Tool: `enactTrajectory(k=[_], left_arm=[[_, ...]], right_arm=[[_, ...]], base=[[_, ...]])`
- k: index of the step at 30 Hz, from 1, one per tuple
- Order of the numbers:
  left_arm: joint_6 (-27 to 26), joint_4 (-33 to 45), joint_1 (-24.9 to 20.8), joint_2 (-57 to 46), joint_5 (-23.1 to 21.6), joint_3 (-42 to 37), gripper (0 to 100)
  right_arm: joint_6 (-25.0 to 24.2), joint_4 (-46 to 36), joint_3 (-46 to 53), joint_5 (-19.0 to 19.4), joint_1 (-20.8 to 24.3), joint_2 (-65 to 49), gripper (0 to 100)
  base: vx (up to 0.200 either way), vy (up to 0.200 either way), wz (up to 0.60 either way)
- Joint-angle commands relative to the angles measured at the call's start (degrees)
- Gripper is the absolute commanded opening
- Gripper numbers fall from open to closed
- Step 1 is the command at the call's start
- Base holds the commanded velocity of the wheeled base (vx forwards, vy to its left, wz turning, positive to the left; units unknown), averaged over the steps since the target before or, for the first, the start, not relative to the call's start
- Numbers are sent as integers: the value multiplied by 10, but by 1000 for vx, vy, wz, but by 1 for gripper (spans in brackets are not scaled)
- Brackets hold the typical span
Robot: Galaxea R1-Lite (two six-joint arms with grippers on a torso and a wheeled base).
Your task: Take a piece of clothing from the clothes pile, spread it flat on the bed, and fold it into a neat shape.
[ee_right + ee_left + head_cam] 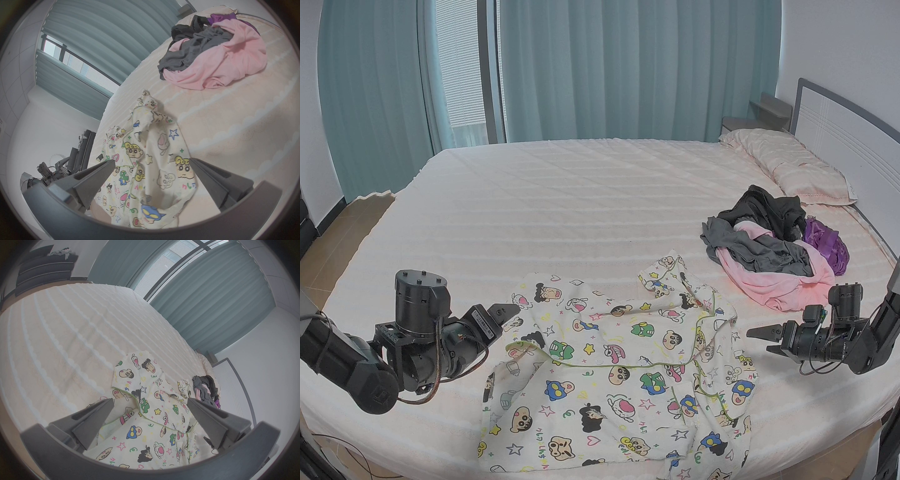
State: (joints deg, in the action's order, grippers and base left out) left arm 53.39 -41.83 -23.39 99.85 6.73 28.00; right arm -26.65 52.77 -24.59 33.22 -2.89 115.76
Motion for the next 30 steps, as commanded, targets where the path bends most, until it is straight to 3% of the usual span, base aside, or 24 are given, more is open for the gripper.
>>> enactTrajectory(k=[1,21,30], left_arm=[[7,0,-1,-2,-9,-7,100],[24,-1,-9,39,-13,-1,100],[24,-1,-9,38,-12,-1,100]], right_arm=[[13,4,-13,6,-12,52,100],[9,38,-12,-2,14,106,100],[7,37,-14,-29,14,128,100]], base=[[0,0,0],[0,0,0],[0,0,0]])
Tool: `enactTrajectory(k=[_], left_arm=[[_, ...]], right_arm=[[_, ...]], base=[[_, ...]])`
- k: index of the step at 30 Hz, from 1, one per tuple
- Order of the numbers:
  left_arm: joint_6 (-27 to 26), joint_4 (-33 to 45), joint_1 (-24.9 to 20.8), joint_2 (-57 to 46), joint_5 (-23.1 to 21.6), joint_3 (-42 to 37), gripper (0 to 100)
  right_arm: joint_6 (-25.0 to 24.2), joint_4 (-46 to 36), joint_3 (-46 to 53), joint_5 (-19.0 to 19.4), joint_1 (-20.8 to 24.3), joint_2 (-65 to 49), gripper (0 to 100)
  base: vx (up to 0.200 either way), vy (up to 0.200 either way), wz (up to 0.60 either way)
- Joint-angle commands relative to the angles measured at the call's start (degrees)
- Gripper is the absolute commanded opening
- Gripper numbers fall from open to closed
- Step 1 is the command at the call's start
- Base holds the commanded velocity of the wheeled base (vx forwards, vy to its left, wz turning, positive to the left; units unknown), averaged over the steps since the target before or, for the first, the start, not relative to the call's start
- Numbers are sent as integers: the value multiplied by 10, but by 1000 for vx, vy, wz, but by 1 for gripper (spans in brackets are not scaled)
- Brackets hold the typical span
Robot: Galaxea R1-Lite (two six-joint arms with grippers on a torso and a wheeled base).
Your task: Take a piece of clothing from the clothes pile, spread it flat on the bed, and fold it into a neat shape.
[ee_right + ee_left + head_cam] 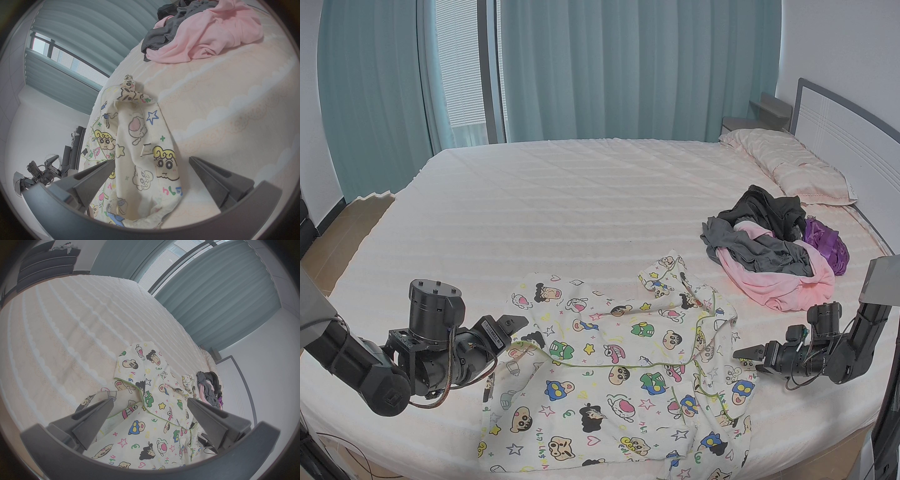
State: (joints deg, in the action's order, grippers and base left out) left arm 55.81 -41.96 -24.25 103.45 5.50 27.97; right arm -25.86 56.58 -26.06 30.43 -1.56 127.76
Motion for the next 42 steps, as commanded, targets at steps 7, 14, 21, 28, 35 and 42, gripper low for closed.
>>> enactTrajectory(k=[7,14,21,28,35,42], left_arm=[[-1,0,0,1,0,0,100],[-1,-1,0,0,0,0,100],[-2,-1,-1,-1,1,-1,100],[-4,-1,-7,-1,4,-3,100],[-6,-1,-16,-4,7,-6,100],[-6,-1,-17,-4,7,-7,100]], right_arm=[[-13,-1,0,-1,1,6,0],[-20,0,0,-5,0,2,0],[-13,-2,8,-56,-5,-21,0],[35,-16,37,-64,-45,-79,0],[157,-74,45,-71,-100,-93,0],[192,-92,40,-119,-112,-91,0]], base=[[0,0,0],[0,0,0],[0,0,0],[0,0,0],[0,0,0],[0,0,0]])
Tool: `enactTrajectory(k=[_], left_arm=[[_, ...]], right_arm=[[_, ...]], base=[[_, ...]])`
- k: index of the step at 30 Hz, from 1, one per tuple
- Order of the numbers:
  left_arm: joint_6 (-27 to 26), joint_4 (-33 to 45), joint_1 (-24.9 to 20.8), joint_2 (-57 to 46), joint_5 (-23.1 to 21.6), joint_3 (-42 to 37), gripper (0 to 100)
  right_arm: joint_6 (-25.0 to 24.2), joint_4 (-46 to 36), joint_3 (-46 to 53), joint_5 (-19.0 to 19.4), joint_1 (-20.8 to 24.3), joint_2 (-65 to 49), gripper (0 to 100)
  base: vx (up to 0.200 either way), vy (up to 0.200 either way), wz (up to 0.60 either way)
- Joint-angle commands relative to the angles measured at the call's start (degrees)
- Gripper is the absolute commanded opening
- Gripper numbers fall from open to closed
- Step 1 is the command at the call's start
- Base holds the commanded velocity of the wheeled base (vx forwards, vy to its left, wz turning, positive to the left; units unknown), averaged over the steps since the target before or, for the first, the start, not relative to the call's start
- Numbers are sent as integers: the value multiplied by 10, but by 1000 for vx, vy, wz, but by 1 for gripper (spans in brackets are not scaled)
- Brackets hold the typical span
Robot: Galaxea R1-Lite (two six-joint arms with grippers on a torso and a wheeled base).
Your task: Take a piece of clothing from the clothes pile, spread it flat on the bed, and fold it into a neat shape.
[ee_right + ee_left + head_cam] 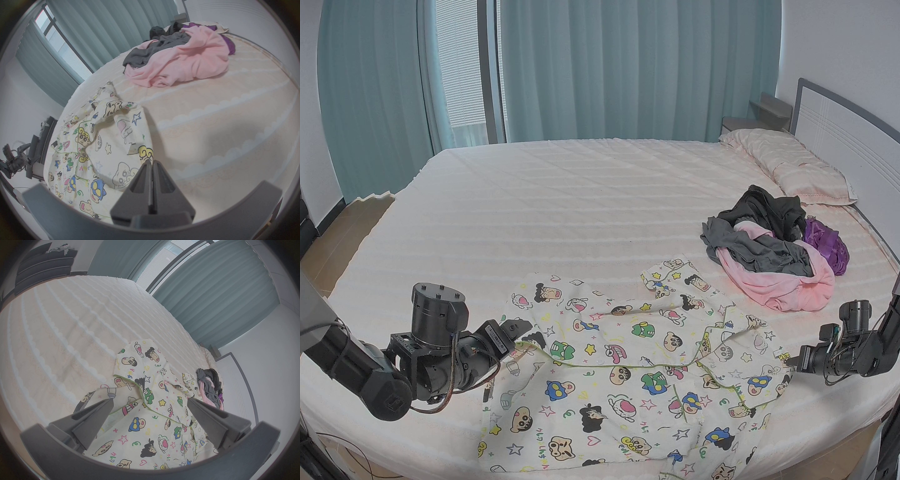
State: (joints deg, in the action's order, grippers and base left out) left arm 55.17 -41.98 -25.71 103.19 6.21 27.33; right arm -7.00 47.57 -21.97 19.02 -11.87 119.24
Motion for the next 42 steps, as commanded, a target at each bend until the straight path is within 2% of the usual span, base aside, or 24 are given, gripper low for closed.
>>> enactTrajectory(k=[1,9,10,18,20,21,30,42], left_arm=[[0,1,-2,-1,0,-1,100],[0,1,-3,-1,0,-1,100],[0,1,-3,-1,0,-1,100],[0,1,-3,-4,1,-1,100],[0,2,-4,-18,1,-2,100],[0,3,-4,-20,1,-3,100],[1,2,-16,-26,1,-7,100],[1,1,-16,-26,1,-9,100]], right_arm=[[3,-2,0,-6,-9,-6,0],[5,-3,-1,-30,-9,6,0],[6,-3,-1,-30,-9,6,100],[15,-8,-1,-21,-10,-21,100],[10,-8,-14,36,-19,-36,100],[10,-12,-21,44,-17,-32,100],[12,-23,-153,52,-11,72,100],[11,-24,-197,76,7,122,100]], base=[[0,0,0],[0,0,0],[0,0,0],[0,0,0],[0,0,0],[0,0,0],[0,0,0],[0,0,0]])
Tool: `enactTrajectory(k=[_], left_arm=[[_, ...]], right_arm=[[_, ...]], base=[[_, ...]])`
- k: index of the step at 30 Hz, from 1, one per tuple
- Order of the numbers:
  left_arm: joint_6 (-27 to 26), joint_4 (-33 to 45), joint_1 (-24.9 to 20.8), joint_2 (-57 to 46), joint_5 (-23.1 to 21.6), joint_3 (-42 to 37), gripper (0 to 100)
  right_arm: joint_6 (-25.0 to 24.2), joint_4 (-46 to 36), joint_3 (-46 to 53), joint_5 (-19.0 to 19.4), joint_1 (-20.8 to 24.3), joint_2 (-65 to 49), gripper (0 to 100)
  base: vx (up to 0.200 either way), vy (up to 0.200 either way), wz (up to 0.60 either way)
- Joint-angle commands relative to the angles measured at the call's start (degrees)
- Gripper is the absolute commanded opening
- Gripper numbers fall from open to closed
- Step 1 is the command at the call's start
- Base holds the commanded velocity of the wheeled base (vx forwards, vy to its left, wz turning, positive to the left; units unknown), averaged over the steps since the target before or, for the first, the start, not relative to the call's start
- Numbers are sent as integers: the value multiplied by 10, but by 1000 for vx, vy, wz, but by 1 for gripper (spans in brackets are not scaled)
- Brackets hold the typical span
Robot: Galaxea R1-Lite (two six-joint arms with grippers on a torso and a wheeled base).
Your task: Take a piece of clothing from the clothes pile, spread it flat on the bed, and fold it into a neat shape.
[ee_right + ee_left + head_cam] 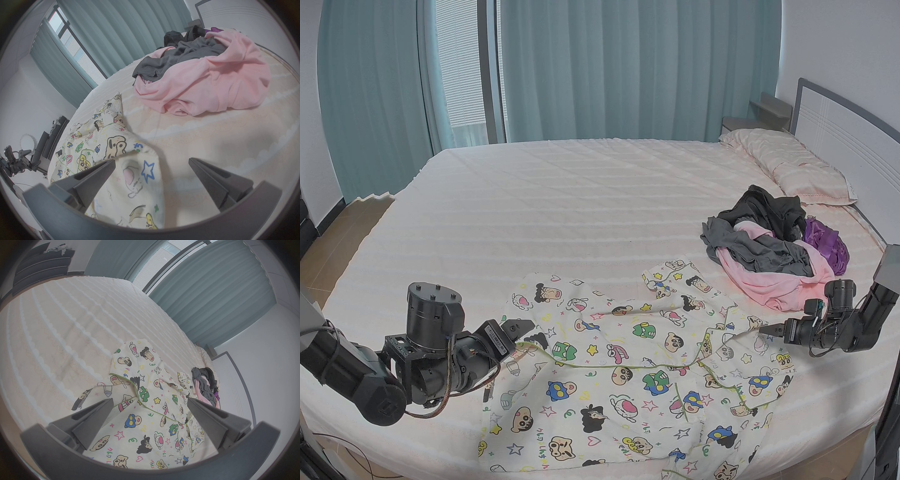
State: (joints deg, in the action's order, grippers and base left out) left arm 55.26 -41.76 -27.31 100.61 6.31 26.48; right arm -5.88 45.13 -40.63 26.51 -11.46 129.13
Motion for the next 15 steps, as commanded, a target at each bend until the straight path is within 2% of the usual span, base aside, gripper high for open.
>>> enactTrajectory(k=[1,15], left_arm=[[0,-1,0,-1,0,0,100],[1,-1,0,-1,0,-2,100]], right_arm=[[0,0,-13,1,4,25,0],[-39,3,-50,-6,-1,23,0]], base=[[0,0,0],[0,0,0]])
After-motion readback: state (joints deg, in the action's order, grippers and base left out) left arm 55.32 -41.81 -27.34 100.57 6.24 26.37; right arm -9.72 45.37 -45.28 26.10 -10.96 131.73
